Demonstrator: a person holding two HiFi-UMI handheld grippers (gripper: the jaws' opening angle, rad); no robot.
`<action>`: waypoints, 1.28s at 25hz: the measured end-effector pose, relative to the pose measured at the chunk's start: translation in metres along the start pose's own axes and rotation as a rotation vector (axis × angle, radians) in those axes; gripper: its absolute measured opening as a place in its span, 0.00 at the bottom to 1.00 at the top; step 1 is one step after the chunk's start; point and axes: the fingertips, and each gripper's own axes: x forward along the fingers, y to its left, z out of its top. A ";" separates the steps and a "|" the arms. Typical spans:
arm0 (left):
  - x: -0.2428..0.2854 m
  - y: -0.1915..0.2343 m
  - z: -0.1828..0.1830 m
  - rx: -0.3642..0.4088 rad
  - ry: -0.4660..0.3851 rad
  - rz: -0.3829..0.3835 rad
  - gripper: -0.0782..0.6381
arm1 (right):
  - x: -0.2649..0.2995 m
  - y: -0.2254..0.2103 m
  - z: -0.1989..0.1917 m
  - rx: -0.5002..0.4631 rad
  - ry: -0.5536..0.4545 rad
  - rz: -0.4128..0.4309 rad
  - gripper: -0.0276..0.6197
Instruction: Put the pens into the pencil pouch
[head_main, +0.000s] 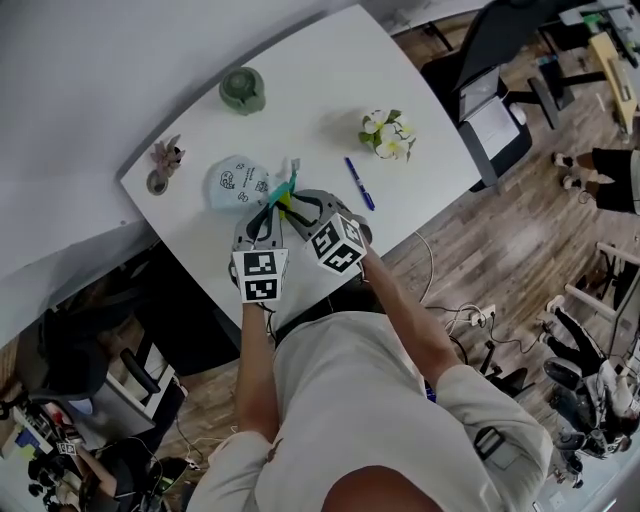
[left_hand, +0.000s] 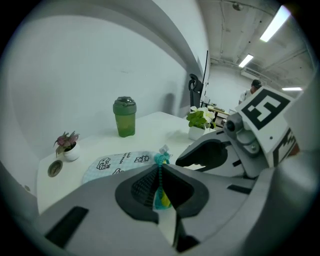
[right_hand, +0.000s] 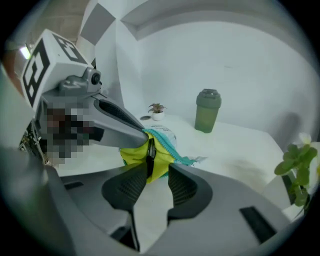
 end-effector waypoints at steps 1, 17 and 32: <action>0.001 0.000 0.001 0.014 0.002 0.006 0.12 | -0.006 -0.004 -0.001 0.009 -0.007 -0.018 0.25; 0.018 -0.028 0.002 0.118 0.033 -0.004 0.12 | -0.094 -0.076 -0.084 0.225 0.033 -0.359 0.29; 0.029 -0.037 -0.001 0.168 0.048 0.005 0.12 | -0.086 -0.085 -0.146 0.354 0.152 -0.364 0.16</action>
